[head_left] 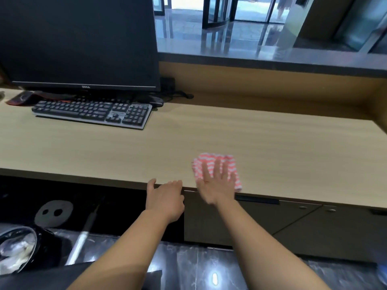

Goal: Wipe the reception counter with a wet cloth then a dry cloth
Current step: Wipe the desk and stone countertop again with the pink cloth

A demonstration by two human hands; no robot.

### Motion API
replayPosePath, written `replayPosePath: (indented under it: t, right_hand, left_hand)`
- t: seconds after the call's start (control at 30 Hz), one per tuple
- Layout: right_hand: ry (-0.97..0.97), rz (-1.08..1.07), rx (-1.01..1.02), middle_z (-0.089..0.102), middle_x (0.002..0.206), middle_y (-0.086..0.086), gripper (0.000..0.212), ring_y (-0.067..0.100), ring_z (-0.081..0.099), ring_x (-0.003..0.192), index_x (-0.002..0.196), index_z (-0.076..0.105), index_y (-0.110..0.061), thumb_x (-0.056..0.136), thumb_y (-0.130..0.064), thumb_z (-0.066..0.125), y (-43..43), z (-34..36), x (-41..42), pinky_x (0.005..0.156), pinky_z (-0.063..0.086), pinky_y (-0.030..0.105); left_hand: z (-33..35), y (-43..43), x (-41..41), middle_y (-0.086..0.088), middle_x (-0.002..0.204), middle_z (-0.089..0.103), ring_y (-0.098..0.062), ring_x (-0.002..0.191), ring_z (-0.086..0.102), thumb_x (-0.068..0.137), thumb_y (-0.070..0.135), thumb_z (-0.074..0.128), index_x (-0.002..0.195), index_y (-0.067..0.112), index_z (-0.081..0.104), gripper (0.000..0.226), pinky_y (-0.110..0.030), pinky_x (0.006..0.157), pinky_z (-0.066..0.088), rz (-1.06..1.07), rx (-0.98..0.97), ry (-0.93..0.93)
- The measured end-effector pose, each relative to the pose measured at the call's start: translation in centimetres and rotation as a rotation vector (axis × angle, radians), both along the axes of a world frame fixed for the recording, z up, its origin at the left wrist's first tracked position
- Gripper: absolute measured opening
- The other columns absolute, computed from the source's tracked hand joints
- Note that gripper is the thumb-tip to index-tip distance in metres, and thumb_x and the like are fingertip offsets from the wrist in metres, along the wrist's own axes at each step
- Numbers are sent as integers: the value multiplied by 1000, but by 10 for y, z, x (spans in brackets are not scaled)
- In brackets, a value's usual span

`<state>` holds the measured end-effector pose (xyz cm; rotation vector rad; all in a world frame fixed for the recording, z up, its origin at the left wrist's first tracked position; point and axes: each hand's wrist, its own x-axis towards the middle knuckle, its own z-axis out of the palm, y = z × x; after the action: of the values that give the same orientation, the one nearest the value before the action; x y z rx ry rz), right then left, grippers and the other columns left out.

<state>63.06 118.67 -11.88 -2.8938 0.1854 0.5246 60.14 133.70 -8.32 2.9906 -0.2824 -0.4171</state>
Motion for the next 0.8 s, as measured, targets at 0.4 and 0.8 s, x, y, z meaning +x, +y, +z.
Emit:
replayPosePath:
  t: [0.4, 0.8]
  right_hand:
    - [-10, 307, 7, -28, 158, -1, 59, 24, -26, 146, 152, -11, -40, 101, -55, 14, -3, -2, 63, 115, -16, 47]
    - [-30, -3, -11, -22, 161, -1, 59, 24, -19, 148, 153, -9, -39, 102, -53, 16, -219, 0, 170, 118, -9, 46]
  left_hand:
    - [7, -5, 54, 9, 140, 46, -11, 142, 25, 101, 34, 32, 137, 29, 43, 38, -43, 112, 9, 115, -53, -90]
    - [13, -140, 165, 8, 143, 43, -14, 143, 23, 101, 33, 30, 142, 25, 38, 42, -44, 113, 7, 54, -53, -33]
